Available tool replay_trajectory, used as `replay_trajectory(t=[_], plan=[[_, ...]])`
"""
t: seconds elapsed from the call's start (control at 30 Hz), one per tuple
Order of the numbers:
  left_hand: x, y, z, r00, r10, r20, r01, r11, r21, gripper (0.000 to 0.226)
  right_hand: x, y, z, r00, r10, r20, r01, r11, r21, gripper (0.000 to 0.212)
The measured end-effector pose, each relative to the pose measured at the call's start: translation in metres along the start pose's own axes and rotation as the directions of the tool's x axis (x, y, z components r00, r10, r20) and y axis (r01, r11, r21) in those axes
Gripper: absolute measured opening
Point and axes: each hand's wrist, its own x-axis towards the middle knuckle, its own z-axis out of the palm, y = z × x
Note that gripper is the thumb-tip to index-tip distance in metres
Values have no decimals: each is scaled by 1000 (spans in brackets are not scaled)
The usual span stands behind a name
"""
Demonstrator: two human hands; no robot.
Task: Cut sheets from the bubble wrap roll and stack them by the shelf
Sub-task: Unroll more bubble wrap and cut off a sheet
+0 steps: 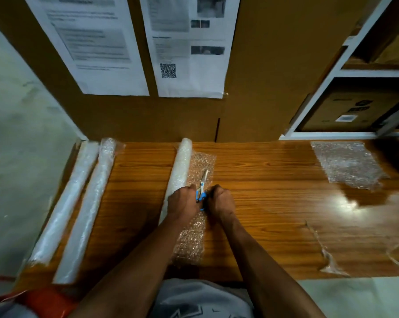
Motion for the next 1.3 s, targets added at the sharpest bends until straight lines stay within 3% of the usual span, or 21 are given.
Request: replay_trajectory(t=[0.2,0.33,0.43,0.53,0.6,0.7,0.77,0.87,1.0,1.13,1.3], plan=[[4,13,-11,993,-85,79,82,996,38,41,0,-2,2,998,56,2,-54,971,-235,40],[16,3,-17,951,-241,194,279,940,-199,49,0,-5,6,1000,21,3,-18,952,-306,37],[29,-12,-8,922,-237,307,358,824,-439,51,-1,-9,9,1000,3,20,4,936,-352,37],[24,-19,-12,933,-240,269,354,758,-548,31,-1,-11,12,999,39,16,-31,933,-359,41],[18,-22,-17,947,-225,231,318,765,-559,21,-4,-12,13,997,73,6,-66,931,-360,47],[15,-28,-13,952,-231,203,306,771,-558,26,-9,-11,15,997,72,-27,-76,919,-386,62],[15,-30,-10,944,-253,213,331,724,-605,28,-10,-11,18,998,69,1,-62,903,-426,54],[15,-31,-10,942,-240,235,336,651,-681,28,-5,-8,23,997,71,21,-58,921,-386,39],[13,-34,-10,948,-214,236,318,608,-727,29,-7,-4,28,999,49,16,-40,934,-355,41],[11,-40,-8,966,-171,193,257,686,-681,24,-13,7,26,999,30,-30,-37,955,-296,44],[9,-36,-5,984,-142,105,177,794,-582,25,-13,29,9,975,81,-205,-65,994,82,27]])
